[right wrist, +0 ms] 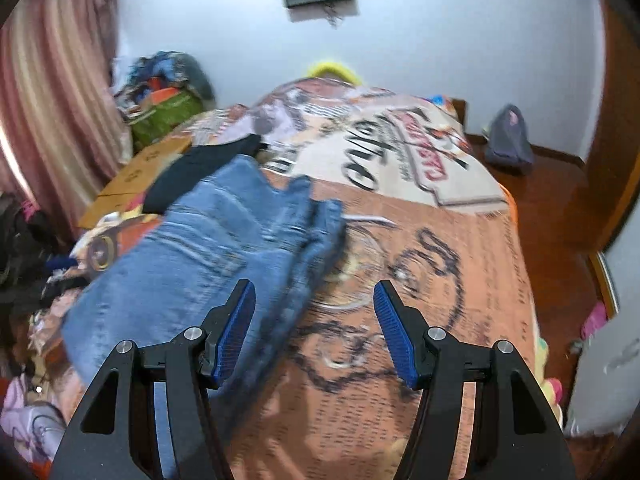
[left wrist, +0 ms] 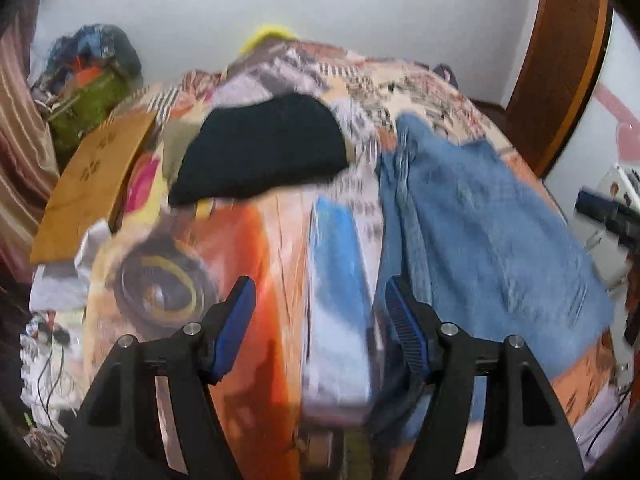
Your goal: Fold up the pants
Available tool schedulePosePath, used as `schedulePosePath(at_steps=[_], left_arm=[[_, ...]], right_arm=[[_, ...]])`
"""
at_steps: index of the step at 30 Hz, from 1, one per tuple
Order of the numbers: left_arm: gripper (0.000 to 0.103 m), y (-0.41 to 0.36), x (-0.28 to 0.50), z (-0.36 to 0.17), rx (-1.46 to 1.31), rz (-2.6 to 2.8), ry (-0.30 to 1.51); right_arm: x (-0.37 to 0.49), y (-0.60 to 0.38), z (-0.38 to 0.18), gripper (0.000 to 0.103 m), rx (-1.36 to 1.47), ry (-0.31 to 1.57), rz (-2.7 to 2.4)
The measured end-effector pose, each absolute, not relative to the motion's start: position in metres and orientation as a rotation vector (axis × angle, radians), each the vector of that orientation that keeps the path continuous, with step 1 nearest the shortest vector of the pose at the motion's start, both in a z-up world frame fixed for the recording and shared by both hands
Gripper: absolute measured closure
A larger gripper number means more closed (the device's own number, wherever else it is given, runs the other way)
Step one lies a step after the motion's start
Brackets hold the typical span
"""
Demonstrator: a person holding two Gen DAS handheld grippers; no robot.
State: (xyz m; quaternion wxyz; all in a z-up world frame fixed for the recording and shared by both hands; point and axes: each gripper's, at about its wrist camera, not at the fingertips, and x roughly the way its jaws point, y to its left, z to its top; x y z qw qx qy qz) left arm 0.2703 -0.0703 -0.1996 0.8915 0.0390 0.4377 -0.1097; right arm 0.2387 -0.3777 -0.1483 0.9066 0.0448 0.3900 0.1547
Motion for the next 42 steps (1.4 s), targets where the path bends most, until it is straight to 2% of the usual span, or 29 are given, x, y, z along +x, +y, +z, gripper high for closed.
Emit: schedulePosePath(at_steps=[7,9,11,15,22,28,34,40,42], left_arm=[[0.036,-0.123,0.313,-0.191,0.088,-0.371,0.887],[0.036,-0.140,0.323,-0.202,0.114,-0.402,0.913],[0.036,-0.150,0.335,-0.220,0.180,-0.372,0.945],[0.034,-0.146,0.344,-0.236,0.156,-0.395,0.976],[0.033,-0.145,0.342,-0.240,0.171,-0.390,0.952],[0.032,-0.150,0.335,-0.241,0.233,-0.352,0.908],[0.030,-0.143,0.340,-0.246,0.174,-0.357,0.924],[0.031,-0.129,0.332,-0.221,0.176,-0.323,0.886],[0.031,-0.122,0.325,-0.208,0.157,-0.333,0.858]], right_arm=[[0.265,-0.352,-0.166,0.046,0.050,0.818,0.336],[0.271,-0.351,-0.180,0.059,0.034,0.850,0.332],[0.277,-0.351,-0.198,0.068,0.031,0.912,0.348],[0.279,-0.363,-0.193,0.073,0.048,0.923,0.388],[0.318,-0.370,-0.179,0.073,0.073,0.864,0.370],[0.364,-0.352,-0.202,0.073,0.068,0.900,0.373],[0.381,-0.354,-0.223,0.073,0.068,0.955,0.358],[0.358,-0.366,-0.193,0.073,0.065,0.927,0.327],[0.346,-0.370,-0.181,0.068,0.066,0.913,0.332]])
